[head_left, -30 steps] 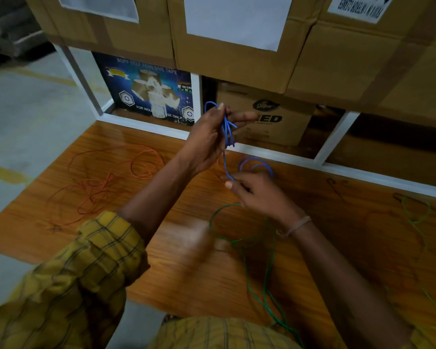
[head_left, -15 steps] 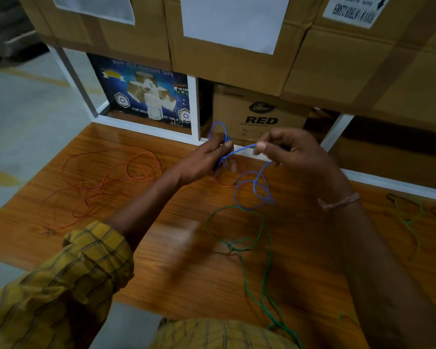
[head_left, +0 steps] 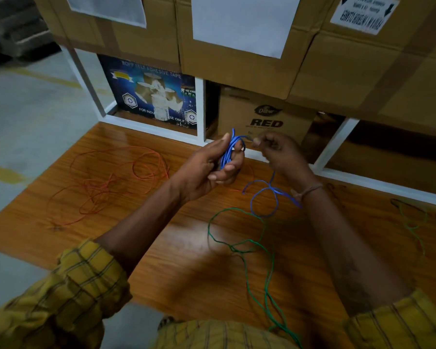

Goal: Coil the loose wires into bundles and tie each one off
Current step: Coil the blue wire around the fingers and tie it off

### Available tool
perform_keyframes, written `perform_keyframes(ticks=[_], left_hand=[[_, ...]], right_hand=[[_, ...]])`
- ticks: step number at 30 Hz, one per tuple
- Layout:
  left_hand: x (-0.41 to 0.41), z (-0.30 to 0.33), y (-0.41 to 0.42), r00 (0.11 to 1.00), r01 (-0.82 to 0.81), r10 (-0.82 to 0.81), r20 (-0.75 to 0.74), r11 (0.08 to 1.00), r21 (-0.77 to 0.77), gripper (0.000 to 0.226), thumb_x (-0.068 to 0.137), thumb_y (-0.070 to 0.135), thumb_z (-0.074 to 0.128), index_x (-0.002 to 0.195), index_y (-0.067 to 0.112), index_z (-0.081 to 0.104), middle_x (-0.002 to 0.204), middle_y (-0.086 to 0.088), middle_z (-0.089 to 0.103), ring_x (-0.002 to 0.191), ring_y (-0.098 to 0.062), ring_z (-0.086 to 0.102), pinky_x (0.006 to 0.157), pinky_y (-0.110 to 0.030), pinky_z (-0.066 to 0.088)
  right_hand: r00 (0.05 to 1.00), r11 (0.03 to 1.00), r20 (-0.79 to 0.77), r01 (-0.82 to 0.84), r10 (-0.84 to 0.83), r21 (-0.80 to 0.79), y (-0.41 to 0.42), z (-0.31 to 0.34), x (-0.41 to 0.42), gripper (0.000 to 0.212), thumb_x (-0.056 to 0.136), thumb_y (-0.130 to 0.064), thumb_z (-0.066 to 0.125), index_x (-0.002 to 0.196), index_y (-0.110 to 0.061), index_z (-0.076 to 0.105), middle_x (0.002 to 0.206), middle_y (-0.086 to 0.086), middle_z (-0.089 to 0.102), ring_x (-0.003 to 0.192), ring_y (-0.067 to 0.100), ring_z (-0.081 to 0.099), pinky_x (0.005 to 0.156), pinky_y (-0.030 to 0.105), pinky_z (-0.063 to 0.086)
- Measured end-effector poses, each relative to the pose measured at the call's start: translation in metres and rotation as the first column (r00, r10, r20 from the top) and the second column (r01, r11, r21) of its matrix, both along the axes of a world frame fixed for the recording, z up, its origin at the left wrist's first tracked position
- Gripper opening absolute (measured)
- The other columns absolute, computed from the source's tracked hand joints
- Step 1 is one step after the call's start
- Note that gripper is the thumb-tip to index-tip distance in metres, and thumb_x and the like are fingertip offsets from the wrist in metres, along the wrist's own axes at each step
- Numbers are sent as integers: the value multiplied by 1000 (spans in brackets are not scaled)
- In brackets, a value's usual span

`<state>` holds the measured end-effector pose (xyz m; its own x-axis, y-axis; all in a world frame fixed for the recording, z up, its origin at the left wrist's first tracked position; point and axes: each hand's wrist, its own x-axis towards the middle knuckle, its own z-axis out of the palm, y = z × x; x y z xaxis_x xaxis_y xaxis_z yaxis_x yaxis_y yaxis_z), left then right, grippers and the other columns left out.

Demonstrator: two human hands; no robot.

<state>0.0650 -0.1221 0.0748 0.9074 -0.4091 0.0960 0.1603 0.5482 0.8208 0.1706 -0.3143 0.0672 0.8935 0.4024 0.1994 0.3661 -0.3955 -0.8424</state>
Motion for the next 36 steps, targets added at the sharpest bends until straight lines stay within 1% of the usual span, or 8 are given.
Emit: perform_keyframes(ticks=[6, 9, 13, 16, 21, 26, 29, 36], left_hand=[[5, 7, -2, 990, -133, 134, -44, 991, 19, 37, 116, 35, 22, 97, 15, 45, 68, -2, 48, 58, -20, 66, 49, -26, 41], [14, 9, -4, 971, -228, 222, -86, 972, -61, 42, 112, 33, 31, 89, 11, 58, 75, -8, 61, 88, -34, 79, 72, -37, 63], [36, 0, 3, 958, -271, 261, -120, 959, -78, 61, 113, 38, 28, 114, -13, 62, 115, -30, 71, 128, -42, 65, 113, -53, 50], [47, -10, 4, 920, -367, 368, -138, 930, 37, 72, 115, 42, 19, 143, -18, 48, 145, -32, 59, 139, -40, 57, 119, -51, 43], [47, -15, 1, 849, -513, 529, 18, 813, 277, 48, 117, 32, 23, 130, -6, 50, 136, -23, 69, 121, -36, 71, 108, -47, 49], [37, -29, 8, 885, -450, 433, 168, 709, 543, 46, 115, 37, 38, 134, -5, 40, 122, -13, 73, 118, -30, 70, 112, -53, 51], [23, -31, 4, 913, -404, 310, 266, 597, 693, 51, 110, 50, 40, 137, 8, 50, 119, -2, 70, 109, -15, 65, 112, -49, 48], [-1, -18, -11, 952, -270, 144, 268, 805, 527, 33, 117, 34, 21, 110, 9, 41, 93, -28, 71, 54, -26, 47, 57, -34, 45]], right_hand=[[980, 996, -184, -78, 69, -38, 13, -17, -38, 24, 106, -21, 49, 94, -25, 69, 65, 1, 58, 49, 14, 49, 48, 28, 43], [928, 977, -332, -201, 168, -67, 15, -19, -50, 22, 108, -18, 47, 119, -29, 62, 69, 12, 57, 43, 17, 48, 39, 28, 44], [863, 865, -442, -399, 244, -303, 15, -20, -56, 37, 107, -19, 50, 143, -20, 43, 72, 12, 63, 42, 19, 49, 37, 27, 44], [845, 772, -463, -475, 267, -422, 16, -9, -63, 31, 105, -19, 53, 132, -8, 44, 72, 10, 70, 42, 22, 52, 37, 27, 44], [835, 593, -387, -550, 391, -589, 17, 25, -75, 15, 106, -15, 49, 115, -12, 61, 70, 4, 70, 36, 2, 51, 43, 21, 44], [875, 781, -16, -439, 483, -444, 5, 59, -67, 24, 101, -25, 64, 81, -38, 66, 65, -15, 58, 63, -1, 53, 63, 24, 42], [896, 845, 8, -415, 444, -337, -3, 67, -50, 19, 101, -20, 64, 82, -23, 68, 68, -10, 59, 62, 2, 48, 60, 21, 38], [948, 947, 242, -131, 205, -292, -11, 63, -22, 11, 97, -28, 67, 91, -19, 64, 79, -3, 65, 76, 16, 61, 70, 36, 47]])
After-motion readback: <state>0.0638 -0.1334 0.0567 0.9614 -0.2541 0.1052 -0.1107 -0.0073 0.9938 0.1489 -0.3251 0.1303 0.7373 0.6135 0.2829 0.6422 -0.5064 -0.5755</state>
